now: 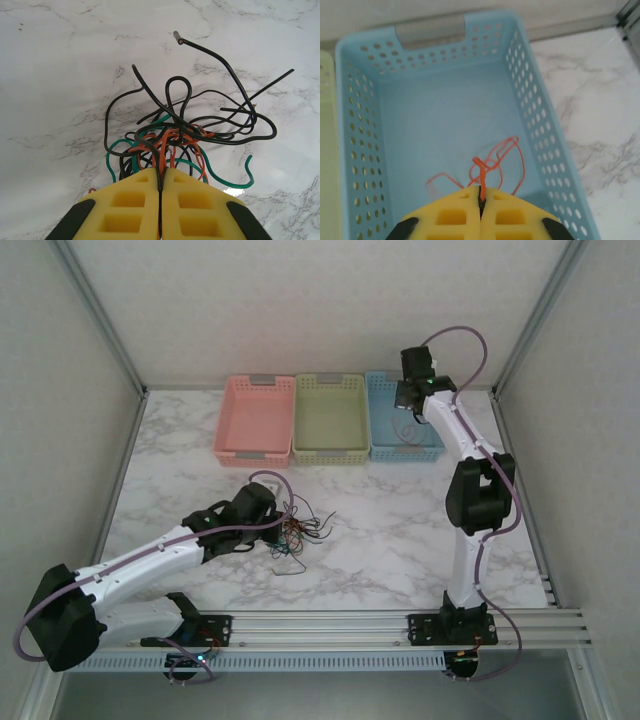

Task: Untangle the cables

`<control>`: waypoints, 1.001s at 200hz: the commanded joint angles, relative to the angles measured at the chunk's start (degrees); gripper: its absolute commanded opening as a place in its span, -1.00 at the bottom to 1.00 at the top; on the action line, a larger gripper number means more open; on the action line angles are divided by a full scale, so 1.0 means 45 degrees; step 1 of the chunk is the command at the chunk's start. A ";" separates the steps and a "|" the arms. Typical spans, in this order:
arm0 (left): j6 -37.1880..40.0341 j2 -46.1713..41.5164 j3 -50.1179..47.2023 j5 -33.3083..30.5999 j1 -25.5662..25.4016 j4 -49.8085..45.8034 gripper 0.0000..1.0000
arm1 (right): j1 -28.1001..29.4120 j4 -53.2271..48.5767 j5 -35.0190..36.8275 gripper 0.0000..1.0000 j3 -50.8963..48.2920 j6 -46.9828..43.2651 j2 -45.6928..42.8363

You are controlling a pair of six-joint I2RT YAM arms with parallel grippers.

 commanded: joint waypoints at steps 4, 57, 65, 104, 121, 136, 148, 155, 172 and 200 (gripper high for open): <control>-0.0067 -0.0156 -0.0253 0.0156 0.0109 0.0181 -0.85 | -0.0164 -0.0728 -0.1331 -0.52 0.0381 0.0216 0.0325; -0.0108 -0.0144 -0.0230 0.0226 0.0117 0.0261 -0.85 | -0.0216 -0.1481 -0.2313 0.23 0.0458 0.0162 -0.0693; -0.0085 -0.0146 -0.0242 0.0214 0.0108 0.0260 -0.85 | -0.0209 -0.1487 -0.2395 0.29 0.0292 0.0176 -0.1042; -0.0102 -0.0229 -0.0360 0.0225 0.0103 0.0284 -0.85 | -0.0206 -0.1122 -0.3133 0.34 -0.1273 0.0351 -0.3006; -0.0111 -0.0283 -0.0409 0.0220 0.0107 0.0283 -0.85 | -0.0212 -0.0552 -0.3086 0.31 -0.2439 0.0406 -0.3944; -0.0083 -0.0227 -0.0393 0.0226 0.0097 0.0300 -0.85 | -0.0216 -0.0185 -0.2902 0.23 -0.3144 0.0363 -0.4357; -0.0065 -0.0157 -0.0366 0.0241 0.0109 0.0295 -0.85 | -0.0240 -0.0154 -0.2669 0.19 -0.3266 0.0304 -0.4269; -0.0036 -0.0128 -0.0370 0.0242 0.0109 0.0319 -0.85 | -0.0318 -0.0178 -0.2533 0.19 -0.3187 0.0294 -0.4097; -0.0028 -0.0126 -0.0392 0.0226 0.0109 0.0327 -0.85 | -0.0612 -0.0039 -0.2444 0.19 -0.2684 0.0399 -0.3498; -0.0023 -0.0073 -0.0433 0.0221 0.0109 0.0410 -0.85 | -0.0886 -0.0548 -0.2356 0.11 -0.0178 0.0339 -0.1219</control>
